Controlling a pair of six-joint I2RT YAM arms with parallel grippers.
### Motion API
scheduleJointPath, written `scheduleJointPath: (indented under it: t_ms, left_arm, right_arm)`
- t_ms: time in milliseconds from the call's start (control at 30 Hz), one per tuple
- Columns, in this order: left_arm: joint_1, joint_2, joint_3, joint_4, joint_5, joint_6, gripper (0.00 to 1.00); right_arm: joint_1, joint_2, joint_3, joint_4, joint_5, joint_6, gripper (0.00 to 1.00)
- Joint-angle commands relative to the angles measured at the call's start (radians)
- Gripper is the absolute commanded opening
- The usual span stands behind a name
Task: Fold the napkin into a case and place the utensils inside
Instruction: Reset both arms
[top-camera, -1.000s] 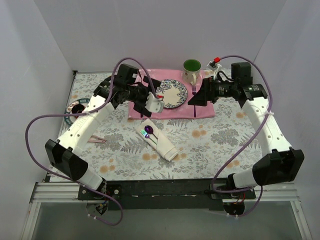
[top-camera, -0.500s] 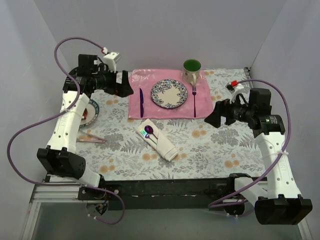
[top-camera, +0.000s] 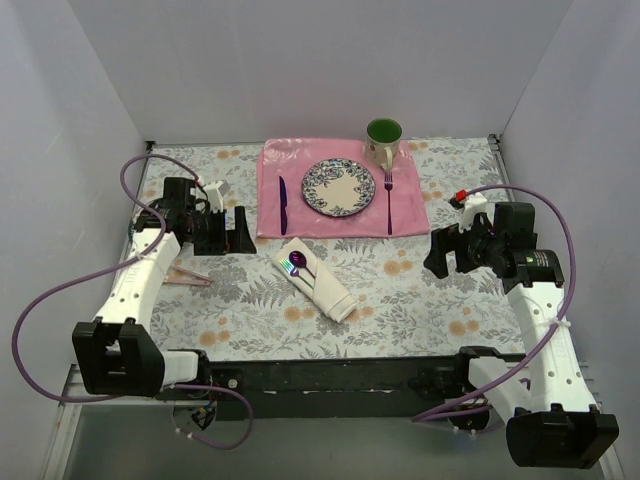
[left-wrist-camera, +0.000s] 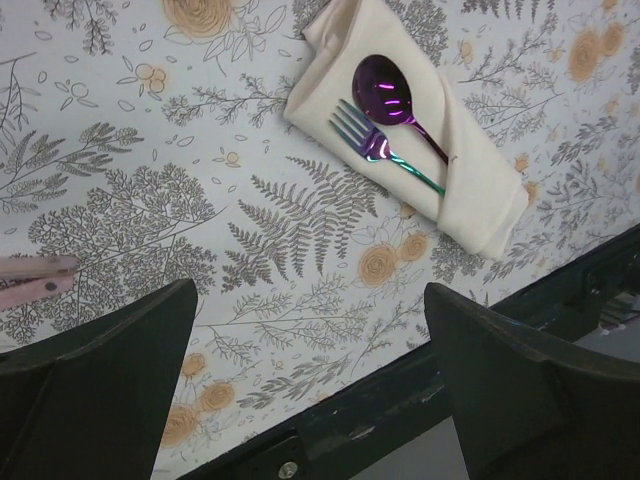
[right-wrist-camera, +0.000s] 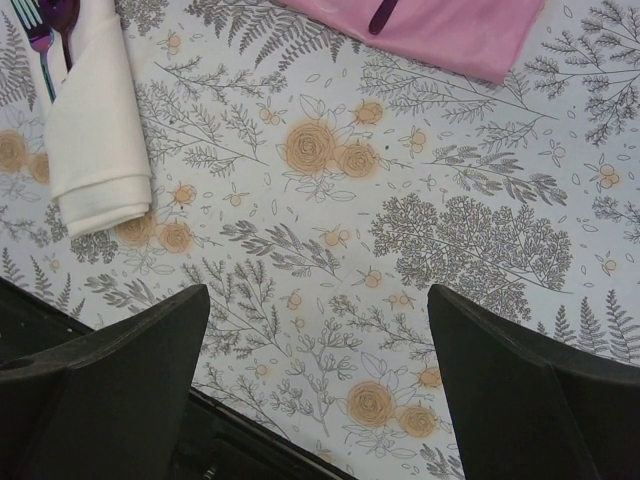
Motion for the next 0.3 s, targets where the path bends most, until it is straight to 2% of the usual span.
scheduleJointPath:
  t_ms: [0, 233, 267]
  left_arm:
    - [0.012, -0.076, -0.042, 0.061, -0.027, 0.018, 0.98]
    - [0.018, -0.096, -0.033, 0.077, -0.012, -0.017, 0.98]
    - [0.024, -0.099, -0.027, 0.074, -0.001, -0.019, 0.98]
  right_arm:
    - [-0.002, -0.012, -0.002, 0.017, 0.030, -0.026, 0.99]
    - [-0.004, -0.018, -0.010, 0.033, 0.022, 0.002, 0.99]
    - [-0.034, -0.012, -0.001, 0.030, 0.014, 0.007, 0.99]
